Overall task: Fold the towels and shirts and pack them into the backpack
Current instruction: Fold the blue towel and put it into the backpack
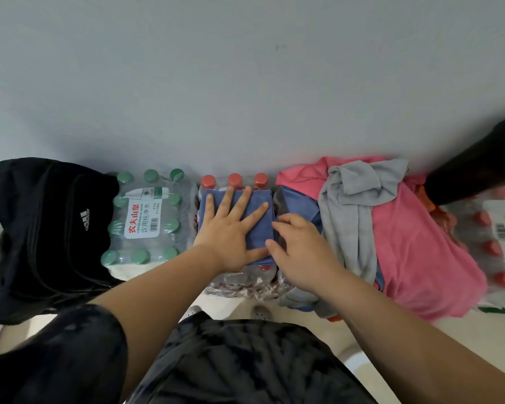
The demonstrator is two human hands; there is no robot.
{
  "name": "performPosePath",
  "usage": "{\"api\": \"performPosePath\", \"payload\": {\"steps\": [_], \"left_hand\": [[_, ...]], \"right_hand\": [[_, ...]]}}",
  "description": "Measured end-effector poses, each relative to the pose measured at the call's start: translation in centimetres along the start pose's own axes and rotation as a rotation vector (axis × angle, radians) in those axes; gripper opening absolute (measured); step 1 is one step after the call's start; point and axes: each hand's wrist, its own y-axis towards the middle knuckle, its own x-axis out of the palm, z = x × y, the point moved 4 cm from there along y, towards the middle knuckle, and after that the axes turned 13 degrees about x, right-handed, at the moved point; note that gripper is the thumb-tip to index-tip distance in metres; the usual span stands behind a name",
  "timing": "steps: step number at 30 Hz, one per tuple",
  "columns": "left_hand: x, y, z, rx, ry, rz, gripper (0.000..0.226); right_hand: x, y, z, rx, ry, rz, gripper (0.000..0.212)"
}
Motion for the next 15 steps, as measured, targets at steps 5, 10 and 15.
{"api": "performPosePath", "payload": {"steps": [5, 10, 15], "left_hand": [[-1.4, -1.7, -0.2, -0.020, -0.090, 0.169, 0.089], [-2.1, -6.5, -2.6, -0.308, -0.378, 0.388, 0.086], [-1.2, -8.5, -3.0, -0.467, -0.761, 0.347, 0.087]], "right_hand": [[-0.4, 1.9, -1.0, -0.125, -0.101, 0.047, 0.057], [-0.1, 5.0, -2.9, -0.304, -0.325, -0.047, 0.063], [0.8, 8.0, -3.9, -0.357, -0.499, -0.136, 0.067]]}}
